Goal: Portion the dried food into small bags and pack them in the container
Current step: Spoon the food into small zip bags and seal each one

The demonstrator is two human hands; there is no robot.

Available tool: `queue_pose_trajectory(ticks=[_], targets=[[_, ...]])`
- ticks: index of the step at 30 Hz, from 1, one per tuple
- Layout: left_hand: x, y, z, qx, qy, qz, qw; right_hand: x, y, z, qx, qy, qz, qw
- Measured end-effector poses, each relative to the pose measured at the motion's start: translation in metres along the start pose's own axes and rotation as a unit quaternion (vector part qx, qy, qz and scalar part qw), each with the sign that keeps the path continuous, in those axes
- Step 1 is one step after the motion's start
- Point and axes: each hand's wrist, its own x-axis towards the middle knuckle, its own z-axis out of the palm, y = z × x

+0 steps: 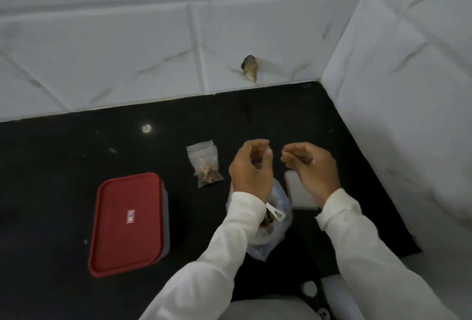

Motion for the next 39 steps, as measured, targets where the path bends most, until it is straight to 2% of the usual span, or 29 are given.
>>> queue_pose_trajectory(ticks=[3, 6, 10, 14, 16, 24, 39], targets=[[-0.013, 0.001, 0.033, -0.045, -0.09, -0.06, 0.993, -0.008, 0.032, -0.031, -0.001, 0.049, 0.019, 0.999], [-0.036, -0.014, 0.062, -0.069, -0.113, -0.12, 0.984, -0.009, 0.068, -0.047, -0.035, 0.073, 0.05, 0.995], [-0.068, -0.033, 0.091, 0.044, -0.168, -0.165, 0.971, -0.01, 0.106, -0.052, -0.074, 0.063, 0.083, 0.992], [-0.078, -0.036, 0.107, 0.174, -0.21, -0.131, 0.953, -0.006, 0.124, -0.049, -0.082, 0.04, 0.133, 0.987], [-0.076, -0.041, 0.109, 0.196, -0.224, -0.138, 0.945, -0.006, 0.128, -0.045, -0.072, 0.029, 0.143, 0.987], [-0.07, -0.056, 0.118, 0.191, -0.204, -0.206, 0.938, -0.003, 0.138, -0.041, -0.075, -0.017, 0.146, 0.986], [-0.071, -0.056, 0.115, 0.197, -0.203, -0.209, 0.936, 0.011, 0.129, -0.042, -0.064, -0.034, 0.114, 0.991]])
